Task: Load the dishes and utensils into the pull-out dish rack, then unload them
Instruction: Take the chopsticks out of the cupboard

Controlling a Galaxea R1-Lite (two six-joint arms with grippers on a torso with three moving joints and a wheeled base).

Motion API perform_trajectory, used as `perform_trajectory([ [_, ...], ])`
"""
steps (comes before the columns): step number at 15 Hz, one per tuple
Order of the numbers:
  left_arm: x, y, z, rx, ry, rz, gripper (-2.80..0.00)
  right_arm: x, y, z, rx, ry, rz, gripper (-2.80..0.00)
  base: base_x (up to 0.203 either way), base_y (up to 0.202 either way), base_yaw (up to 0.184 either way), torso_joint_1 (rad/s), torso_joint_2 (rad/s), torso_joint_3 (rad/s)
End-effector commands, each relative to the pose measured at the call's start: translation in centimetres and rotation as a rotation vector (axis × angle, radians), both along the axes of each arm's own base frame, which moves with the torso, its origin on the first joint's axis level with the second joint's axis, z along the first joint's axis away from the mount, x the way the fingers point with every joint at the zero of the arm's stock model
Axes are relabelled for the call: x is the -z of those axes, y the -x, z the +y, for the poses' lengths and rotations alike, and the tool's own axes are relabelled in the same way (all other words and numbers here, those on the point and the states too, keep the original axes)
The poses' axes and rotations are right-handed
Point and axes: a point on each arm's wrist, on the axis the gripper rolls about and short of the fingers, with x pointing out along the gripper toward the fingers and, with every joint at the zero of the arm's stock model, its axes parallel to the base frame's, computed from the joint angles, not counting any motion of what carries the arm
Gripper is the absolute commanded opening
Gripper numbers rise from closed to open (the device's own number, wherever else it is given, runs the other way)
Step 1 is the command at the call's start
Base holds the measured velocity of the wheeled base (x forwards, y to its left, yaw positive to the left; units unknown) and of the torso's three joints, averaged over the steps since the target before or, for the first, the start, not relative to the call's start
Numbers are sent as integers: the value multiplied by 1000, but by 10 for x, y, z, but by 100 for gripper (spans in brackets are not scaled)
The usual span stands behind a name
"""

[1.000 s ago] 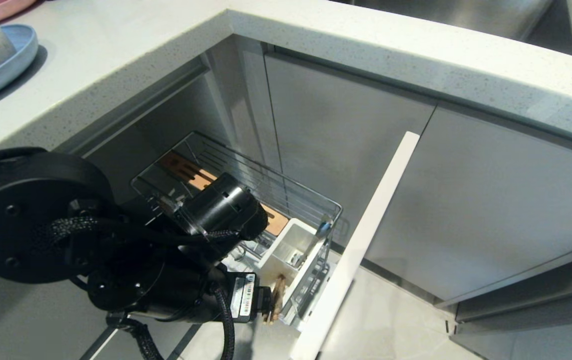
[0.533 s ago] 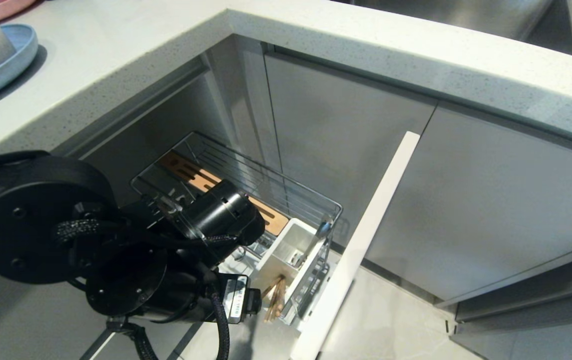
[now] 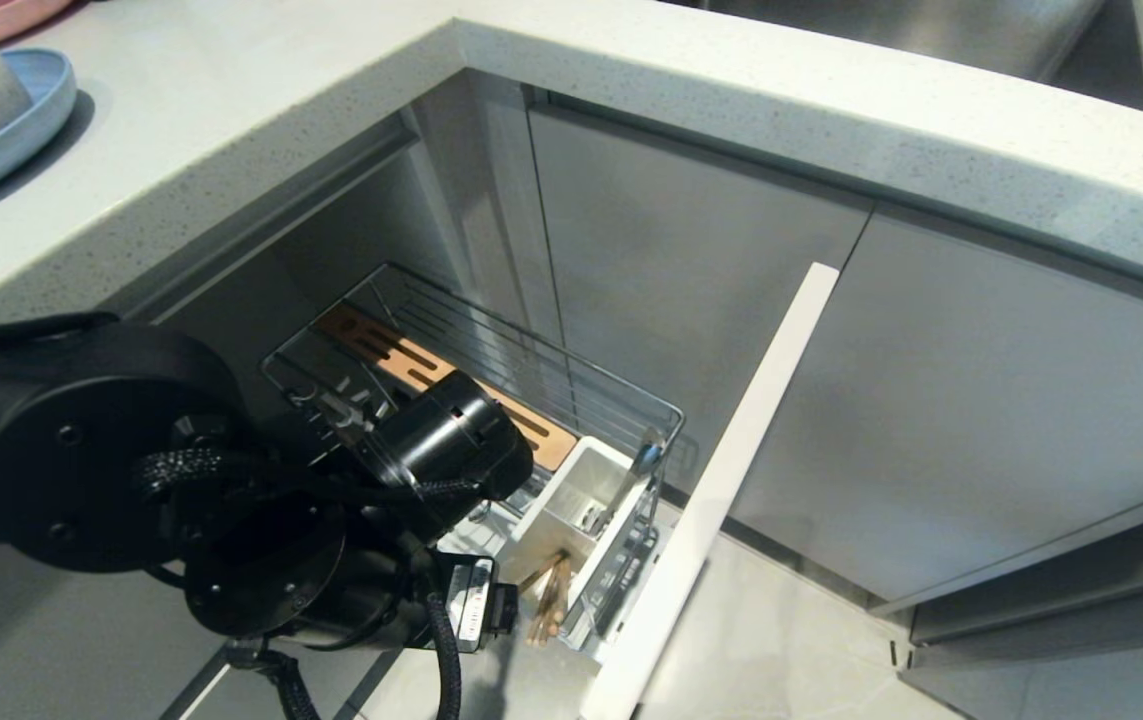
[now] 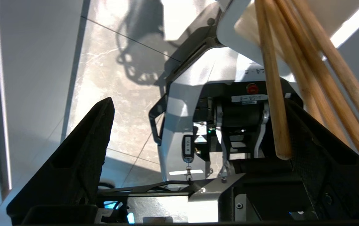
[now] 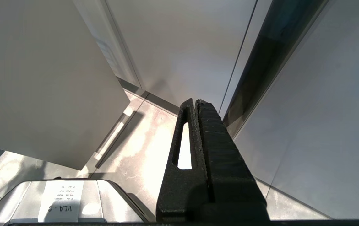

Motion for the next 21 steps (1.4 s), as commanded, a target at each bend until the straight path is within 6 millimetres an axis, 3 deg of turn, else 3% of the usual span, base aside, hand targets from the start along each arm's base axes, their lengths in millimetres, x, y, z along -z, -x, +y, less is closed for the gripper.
perform_trajectory([
  [1, 3, -2, 2, -22, -24, -7, 0, 0, 0, 0, 0, 0, -3, -280, 0, 0, 0, 0, 0, 0],
  [10, 4, -10, -5, -10, 53, -29, 0, 0, 0, 0, -1, 0, -3, -280, 0, 0, 0, 0, 0, 0],
  [21, 13, -11, -7, -6, 20, -2, 0, 0, 0, 0, 0, 0, -3, -280, 0, 0, 0, 0, 0, 0],
])
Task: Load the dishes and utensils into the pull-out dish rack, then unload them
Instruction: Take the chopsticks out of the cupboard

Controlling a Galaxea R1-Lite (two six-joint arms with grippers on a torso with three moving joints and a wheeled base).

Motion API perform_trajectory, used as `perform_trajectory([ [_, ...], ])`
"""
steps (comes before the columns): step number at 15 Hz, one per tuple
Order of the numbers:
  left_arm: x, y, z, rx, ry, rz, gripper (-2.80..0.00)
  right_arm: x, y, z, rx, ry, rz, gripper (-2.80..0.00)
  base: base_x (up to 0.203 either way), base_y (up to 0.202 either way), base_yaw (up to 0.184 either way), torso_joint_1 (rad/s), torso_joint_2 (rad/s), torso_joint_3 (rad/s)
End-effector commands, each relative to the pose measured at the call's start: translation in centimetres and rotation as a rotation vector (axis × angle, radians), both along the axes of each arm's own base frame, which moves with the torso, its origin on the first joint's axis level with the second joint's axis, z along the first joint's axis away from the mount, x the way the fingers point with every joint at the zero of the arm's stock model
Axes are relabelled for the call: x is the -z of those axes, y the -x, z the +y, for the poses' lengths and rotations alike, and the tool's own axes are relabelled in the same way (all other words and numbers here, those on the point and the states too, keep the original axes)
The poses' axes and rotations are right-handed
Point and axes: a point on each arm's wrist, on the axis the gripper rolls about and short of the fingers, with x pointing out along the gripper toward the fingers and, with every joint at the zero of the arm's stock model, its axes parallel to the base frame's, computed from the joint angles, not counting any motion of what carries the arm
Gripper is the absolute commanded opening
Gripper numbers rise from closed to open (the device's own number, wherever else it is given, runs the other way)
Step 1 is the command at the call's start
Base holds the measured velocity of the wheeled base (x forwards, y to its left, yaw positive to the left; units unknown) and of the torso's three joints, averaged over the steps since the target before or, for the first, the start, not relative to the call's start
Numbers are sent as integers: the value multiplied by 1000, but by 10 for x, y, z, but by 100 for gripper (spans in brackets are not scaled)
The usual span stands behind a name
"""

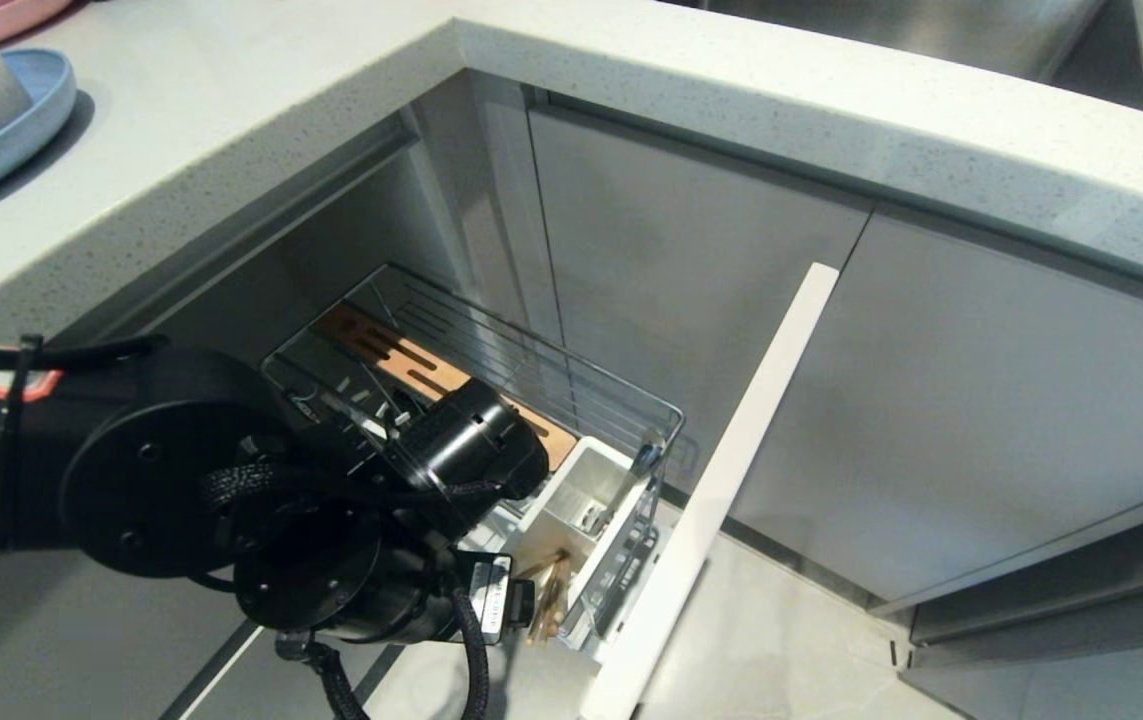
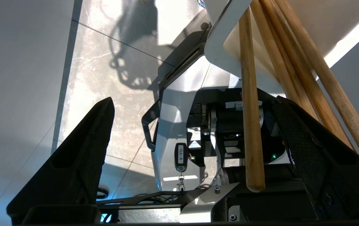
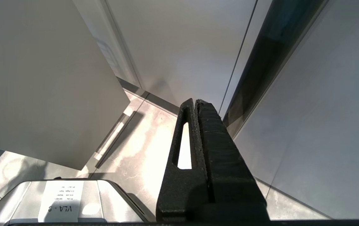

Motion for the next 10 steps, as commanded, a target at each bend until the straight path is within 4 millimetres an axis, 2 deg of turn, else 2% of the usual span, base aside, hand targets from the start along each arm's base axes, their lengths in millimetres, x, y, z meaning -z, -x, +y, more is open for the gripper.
perform_trajectory([
  [1, 1, 0, 0, -7, -5, 3, 0, 1, 0, 0, -1, 0, -3, -280, 0, 0, 0, 0, 0, 0],
  [4, 1, 0, 0, -7, -5, 3, 0, 1, 0, 0, 1, 0, -3, -280, 0, 0, 0, 0, 0, 0],
  [5, 1, 0, 0, -8, -3, 2, -280, 0, 0, 0, 0, 0, -4, -280, 0, 0, 0, 0, 0, 0],
  [10, 0, 0, -1, -6, 5, -3, -280, 1, 0, 0, -1, 0, -3, -280, 0, 0, 0, 0, 0, 0],
])
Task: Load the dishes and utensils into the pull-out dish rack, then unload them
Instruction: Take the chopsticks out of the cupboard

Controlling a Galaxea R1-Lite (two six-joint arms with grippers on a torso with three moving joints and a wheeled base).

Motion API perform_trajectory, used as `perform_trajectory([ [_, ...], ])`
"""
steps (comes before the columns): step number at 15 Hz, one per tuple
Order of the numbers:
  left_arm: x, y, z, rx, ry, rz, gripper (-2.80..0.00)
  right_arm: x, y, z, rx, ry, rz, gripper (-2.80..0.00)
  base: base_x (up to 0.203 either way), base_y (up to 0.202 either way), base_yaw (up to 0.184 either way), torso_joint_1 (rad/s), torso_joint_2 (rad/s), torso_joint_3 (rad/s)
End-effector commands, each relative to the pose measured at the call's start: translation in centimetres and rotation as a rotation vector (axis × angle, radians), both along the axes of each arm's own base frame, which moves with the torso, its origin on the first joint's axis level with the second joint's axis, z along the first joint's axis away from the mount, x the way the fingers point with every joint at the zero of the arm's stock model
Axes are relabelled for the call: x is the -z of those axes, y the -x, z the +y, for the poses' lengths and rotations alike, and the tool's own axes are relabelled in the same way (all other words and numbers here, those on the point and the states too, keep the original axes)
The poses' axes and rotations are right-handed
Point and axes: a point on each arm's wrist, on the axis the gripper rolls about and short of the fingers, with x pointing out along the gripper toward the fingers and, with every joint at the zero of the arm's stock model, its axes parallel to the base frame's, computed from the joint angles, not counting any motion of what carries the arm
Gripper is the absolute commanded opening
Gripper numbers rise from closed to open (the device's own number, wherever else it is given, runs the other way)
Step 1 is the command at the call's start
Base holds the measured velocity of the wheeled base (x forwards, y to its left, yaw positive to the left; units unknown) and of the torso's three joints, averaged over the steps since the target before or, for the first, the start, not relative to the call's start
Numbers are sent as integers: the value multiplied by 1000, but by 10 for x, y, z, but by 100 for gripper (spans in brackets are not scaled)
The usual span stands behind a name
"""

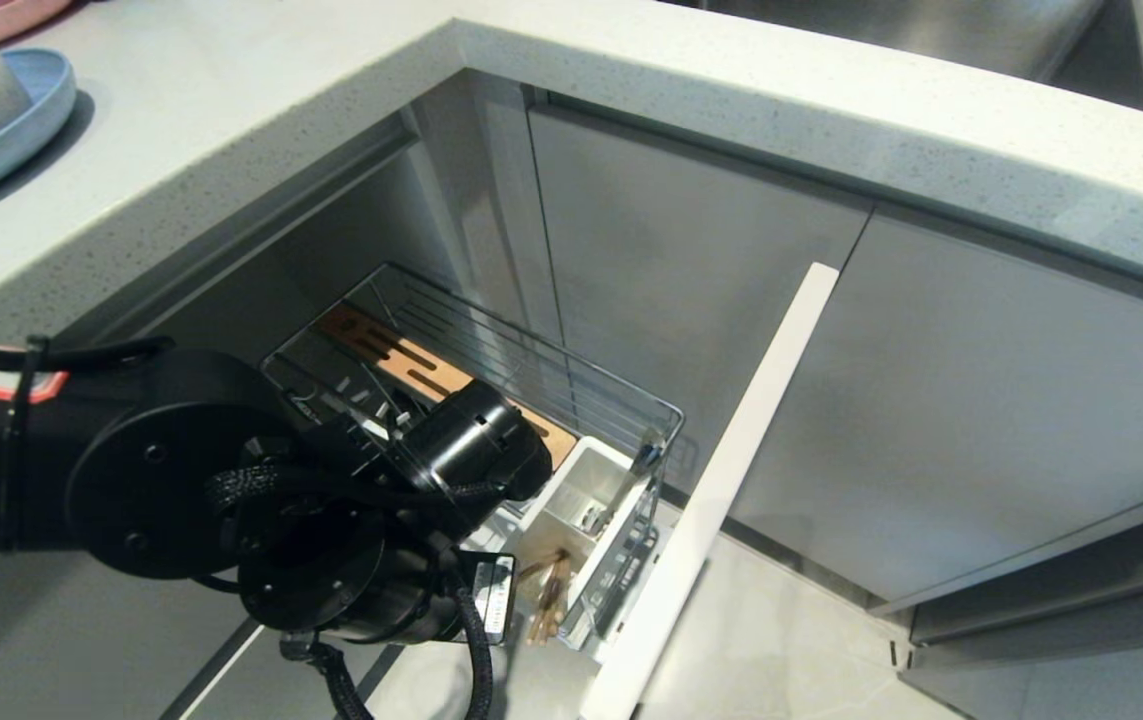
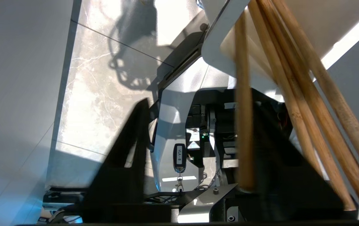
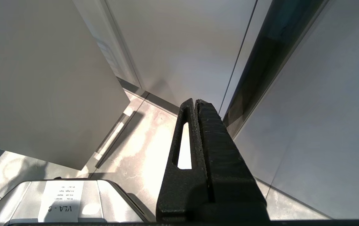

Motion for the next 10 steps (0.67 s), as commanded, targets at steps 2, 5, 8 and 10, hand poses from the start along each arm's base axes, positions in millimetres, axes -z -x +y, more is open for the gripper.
perform_trajectory([
  [2, 0, 3, -2, 8, 2, 1, -280, 1, 0, 0, 0, 0, -3, -280, 0, 0, 0, 0, 0, 0],
  [5, 0, 5, -6, 16, 8, 1, -280, 1, 0, 0, 0, 0, -3, -280, 0, 0, 0, 0, 0, 0],
  [8, 1, 6, -7, 18, 7, 3, -280, 1, 0, 0, 0, 0, -3, -280, 0, 0, 0, 0, 0, 0],
  [10, 0, 7, -7, 23, 8, 2, -280, 1, 0, 0, 0, 0, -3, -280, 0, 0, 0, 0, 0, 0],
])
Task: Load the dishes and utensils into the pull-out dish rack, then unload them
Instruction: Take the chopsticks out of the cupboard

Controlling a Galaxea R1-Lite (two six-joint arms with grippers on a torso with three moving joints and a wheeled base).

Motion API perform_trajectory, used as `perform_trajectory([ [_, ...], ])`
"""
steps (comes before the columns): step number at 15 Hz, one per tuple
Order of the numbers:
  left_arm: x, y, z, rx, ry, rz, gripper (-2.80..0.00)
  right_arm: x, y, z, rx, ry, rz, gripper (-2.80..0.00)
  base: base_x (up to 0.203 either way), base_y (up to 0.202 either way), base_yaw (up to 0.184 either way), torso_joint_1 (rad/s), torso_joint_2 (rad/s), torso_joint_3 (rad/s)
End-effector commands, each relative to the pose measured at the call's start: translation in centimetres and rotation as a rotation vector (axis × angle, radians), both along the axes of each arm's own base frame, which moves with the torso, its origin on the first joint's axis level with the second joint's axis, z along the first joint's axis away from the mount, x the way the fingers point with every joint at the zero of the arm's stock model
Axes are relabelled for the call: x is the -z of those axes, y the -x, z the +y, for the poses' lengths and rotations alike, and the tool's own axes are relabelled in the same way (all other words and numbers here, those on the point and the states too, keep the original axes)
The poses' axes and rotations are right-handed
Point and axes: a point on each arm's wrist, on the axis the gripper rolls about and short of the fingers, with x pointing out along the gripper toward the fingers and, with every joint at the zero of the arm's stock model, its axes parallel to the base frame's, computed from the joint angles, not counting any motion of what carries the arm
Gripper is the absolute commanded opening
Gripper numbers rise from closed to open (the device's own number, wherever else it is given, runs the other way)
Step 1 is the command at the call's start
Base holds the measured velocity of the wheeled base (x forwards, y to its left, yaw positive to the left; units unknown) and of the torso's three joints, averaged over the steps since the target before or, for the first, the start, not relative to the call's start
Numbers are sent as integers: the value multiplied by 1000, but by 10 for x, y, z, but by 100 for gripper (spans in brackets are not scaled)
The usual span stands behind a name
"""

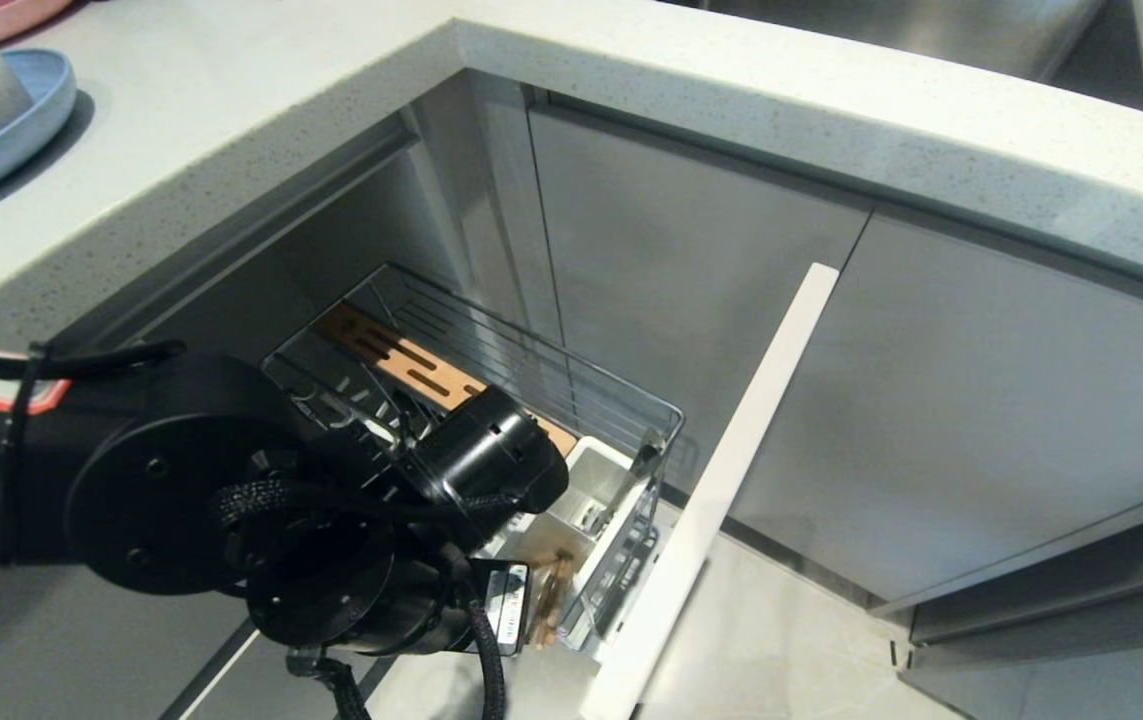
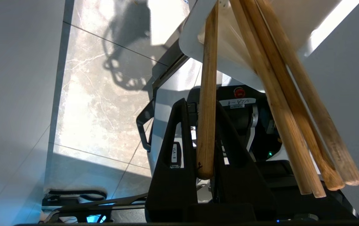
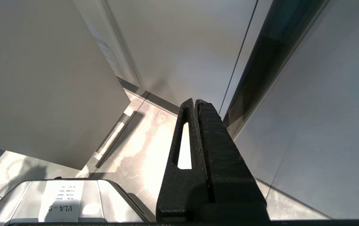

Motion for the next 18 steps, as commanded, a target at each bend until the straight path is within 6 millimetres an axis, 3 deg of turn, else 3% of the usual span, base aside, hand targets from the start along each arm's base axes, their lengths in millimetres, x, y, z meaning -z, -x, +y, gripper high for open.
perform_trajectory([
  [1, -2, 2, 1, -2, 1, -4, -280, 1, 0, 0, 0, 0, -3, -280, 0, 0, 0, 0, 0, 0],
  [11, -81, 53, 42, 64, 111, -95, -280, 0, 0, 0, 0, 0, -3, -280, 0, 0, 0, 0, 0, 0],
  [18, -122, 79, 67, 110, 249, -185, -280, 0, 0, 0, 0, 0, -3, -280, 0, 0, 0, 0, 0, 0],
])
